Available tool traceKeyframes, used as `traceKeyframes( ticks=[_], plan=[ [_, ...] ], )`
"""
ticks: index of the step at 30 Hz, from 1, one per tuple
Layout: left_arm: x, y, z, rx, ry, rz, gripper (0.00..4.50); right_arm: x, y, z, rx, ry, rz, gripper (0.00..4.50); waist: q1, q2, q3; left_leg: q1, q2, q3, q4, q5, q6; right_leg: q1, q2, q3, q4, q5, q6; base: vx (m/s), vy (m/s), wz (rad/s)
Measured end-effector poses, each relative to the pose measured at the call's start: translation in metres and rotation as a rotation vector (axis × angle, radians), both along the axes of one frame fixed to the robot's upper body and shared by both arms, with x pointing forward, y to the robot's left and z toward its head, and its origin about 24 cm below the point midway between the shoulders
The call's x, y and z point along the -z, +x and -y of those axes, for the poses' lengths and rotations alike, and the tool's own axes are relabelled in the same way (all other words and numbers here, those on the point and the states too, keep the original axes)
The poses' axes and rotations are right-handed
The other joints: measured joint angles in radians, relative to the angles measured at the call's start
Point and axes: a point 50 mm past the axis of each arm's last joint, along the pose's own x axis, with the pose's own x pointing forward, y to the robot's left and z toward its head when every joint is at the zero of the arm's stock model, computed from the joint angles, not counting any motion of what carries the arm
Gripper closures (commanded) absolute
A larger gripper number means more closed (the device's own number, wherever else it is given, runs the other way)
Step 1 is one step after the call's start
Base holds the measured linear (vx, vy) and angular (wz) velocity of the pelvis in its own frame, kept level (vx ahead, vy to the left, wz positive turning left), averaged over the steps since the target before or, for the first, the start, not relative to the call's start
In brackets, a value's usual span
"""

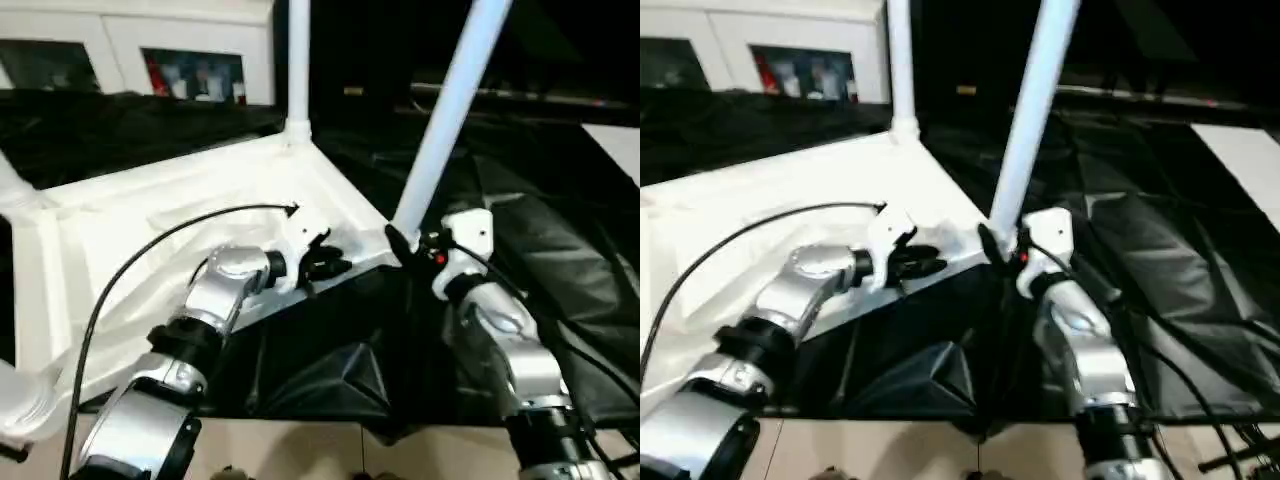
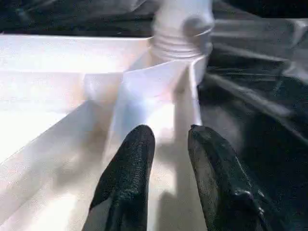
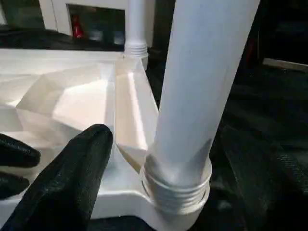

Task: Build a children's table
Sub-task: Rotate leg to tighten

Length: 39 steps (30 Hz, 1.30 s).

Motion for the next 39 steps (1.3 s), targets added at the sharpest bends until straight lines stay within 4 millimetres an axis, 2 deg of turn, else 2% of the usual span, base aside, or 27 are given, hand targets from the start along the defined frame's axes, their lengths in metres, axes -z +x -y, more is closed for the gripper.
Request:
traceKeyframes(
  ticks=[3, 5, 7, 9, 10, 11, 17, 18, 22, 23, 26, 29, 32, 33, 36, 38, 39],
  plan=[
    [-0.001, 0.000, 0.001, -0.016, 0.004, -0.018, 2.61, 0.000, 0.000, 0.002, 0.003, -0.009, -0.004, 0.47, -0.001, 0.000, 0.000, 0.000, 0.000, 0.000, 0.000, 0.000, 0.000, 0.000, 0.000, 0.000, 0.000, 0.000, 0.000, 0.000, 0.000, 0.00],
    [-0.001, 0.000, 0.003, -0.023, 0.004, -0.037, 2.29, 0.001, 0.000, 0.004, 0.003, -0.014, -0.018, 0.47, -0.001, 0.001, 0.000, 0.000, 0.000, 0.000, 0.000, 0.000, 0.000, 0.000, 0.000, 0.000, 0.000, 0.000, 0.000, 0.000, 0.000, 0.00],
    [-0.002, 0.000, 0.005, -0.017, 0.002, -0.066, 2.23, 0.002, 0.000, 0.005, 0.001, -0.021, -0.030, 0.47, -0.001, 0.001, 0.000, 0.000, 0.000, 0.000, 0.000, 0.000, 0.000, 0.000, 0.000, 0.000, 0.000, 0.001, -0.001, 0.000, 0.000, 0.00],
    [0.000, -0.004, 0.011, 0.019, -0.025, -0.121, 2.19, 0.003, 0.000, 0.008, 0.005, -0.030, -0.042, 0.47, -0.001, 0.001, 0.000, 0.000, 0.000, 0.000, 0.000, 0.000, 0.000, 0.000, 0.000, 0.000, 0.000, 0.001, -0.001, 0.000, 0.000, 0.00],
    [0.001, -0.005, 0.014, 0.025, -0.040, -0.137, 1.95, 0.003, 0.000, 0.009, 0.009, -0.031, -0.044, 0.47, -0.001, 0.001, 0.000, 0.000, 0.000, 0.000, 0.000, 0.000, 0.000, 0.000, 0.000, 0.000, 0.000, 0.001, -0.001, 0.000, 0.000, 0.00],
    [0.000, -0.005, 0.019, 0.029, -0.062, -0.152, 1.95, 0.003, 0.000, 0.011, 0.015, -0.033, -0.048, 0.47, 0.000, 0.002, 0.000, 0.000, 0.000, 0.000, 0.000, 0.000, 0.000, 0.000, 0.000, 0.000, 0.000, 0.002, -0.002, 0.000, 0.000, 0.00],
    [-0.004, 0.000, 0.026, 0.040, -0.052, -0.141, 1.41, 0.004, 0.000, 0.014, 0.022, -0.040, -0.055, 0.47, -0.005, 0.004, -0.002, 0.001, 0.000, 0.000, 0.000, 0.000, 0.000, 0.000, 0.001, 0.000, 0.000, 0.001, -0.002, 0.000, 0.000, 0.00],
    [-0.002, -0.001, 0.026, 0.039, -0.030, -0.145, 1.69, 0.004, -0.001, 0.015, 0.024, -0.042, -0.059, 0.47, -0.005, 0.004, -0.002, 0.001, 0.000, 0.000, 0.000, 0.000, 0.000, 0.000, 0.001, 0.000, 0.000, 0.001, -0.001, 0.000, 0.000, 0.00],
    [0.002, 0.002, 0.025, 0.038, 0.038, -0.134, 1.95, 0.005, -0.001, 0.014, 0.008, -0.047, -0.066, 0.47, -0.003, 0.005, -0.002, 0.001, 0.000, -0.001, 0.000, 0.000, 0.000, 0.001, 0.001, 0.000, 0.000, 0.001, -0.001, 0.000, 0.000, 0.00],
    [0.002, 0.003, 0.023, 0.028, 0.057, -0.122, 2.25, 0.005, -0.001, 0.012, -0.004, -0.050, -0.067, 0.47, -0.003, 0.005, -0.002, 0.001, 0.000, -0.001, 0.000, 0.000, 0.000, 0.001, 0.001, 0.000, 0.000, 0.001, -0.001, 0.000, 0.000, 0.00],
    [0.003, 0.006, 0.020, 0.008, 0.081, -0.096, 2.25, 0.003, -0.003, 0.011, -0.018, -0.053, -0.063, 0.47, -0.003, 0.005, -0.002, 0.002, 0.000, -0.001, 0.000, 0.000, 0.000, 0.002, 0.001, 0.000, 0.000, 0.002, -0.001, 0.000, 0.000, 0.00],
    [0.002, 0.006, 0.019, 0.003, 0.075, -0.096, 2.70, 0.005, -0.004, 0.013, -0.015, -0.060, -0.070, 0.47, -0.002, 0.005, -0.002, 0.002, 0.000, -0.001, 0.000, 0.000, 0.000, 0.002, 0.001, 0.000, 0.000, 0.002, -0.001, 0.000, 0.000, 0.00],
    [0.002, 0.006, 0.018, 0.019, 0.068, -0.107, 2.74, 0.007, -0.005, 0.014, -0.015, -0.065, -0.076, 0.47, -0.002, 0.005, -0.002, 0.002, 0.000, -0.001, 0.000, 0.000, 0.000, 0.001, 0.001, 0.000, 0.000, 0.002, -0.001, 0.000, 0.000, 0.00],
    [0.002, 0.005, 0.018, 0.028, 0.069, -0.108, 3.12, 0.007, -0.005, 0.014, -0.017, -0.065, -0.076, 0.47, -0.002, 0.005, -0.002, 0.002, 0.000, -0.001, 0.000, 0.000, 0.000, 0.001, 0.001, 0.000, 0.000, 0.002, -0.001, 0.000, 0.000, 0.00],
    [0.002, 0.005, 0.016, 0.068, 0.093, -0.105, 3.15, 0.007, -0.005, 0.013, -0.031, -0.065, -0.078, 0.47, -0.003, 0.005, -0.002, 0.002, 0.000, -0.001, 0.000, 0.000, 0.000, 0.001, 0.001, 0.000, 0.000, 0.002, -0.001, 0.000, 0.000, 0.00],
    [0.002, 0.005, 0.015, 0.085, 0.101, -0.105, 3.43, 0.007, -0.005, 0.013, -0.034, -0.066, -0.078, 0.47, -0.003, 0.005, -0.002, 0.002, 0.000, -0.001, 0.000, 0.000, 0.000, 0.001, 0.001, 0.000, 0.000, 0.002, -0.001, 0.000, 0.000, 0.00],
    [0.002, 0.004, 0.014, 0.092, 0.104, -0.107, 3.43, 0.007, -0.005, 0.013, -0.034, -0.066, -0.078, 0.47, -0.003, 0.005, -0.002, 0.002, 0.000, -0.001, 0.000, 0.000, 0.000, 0.001, 0.001, 0.000, 0.000, 0.002, -0.001, 0.000, 0.000, 0.00]
  ],
)
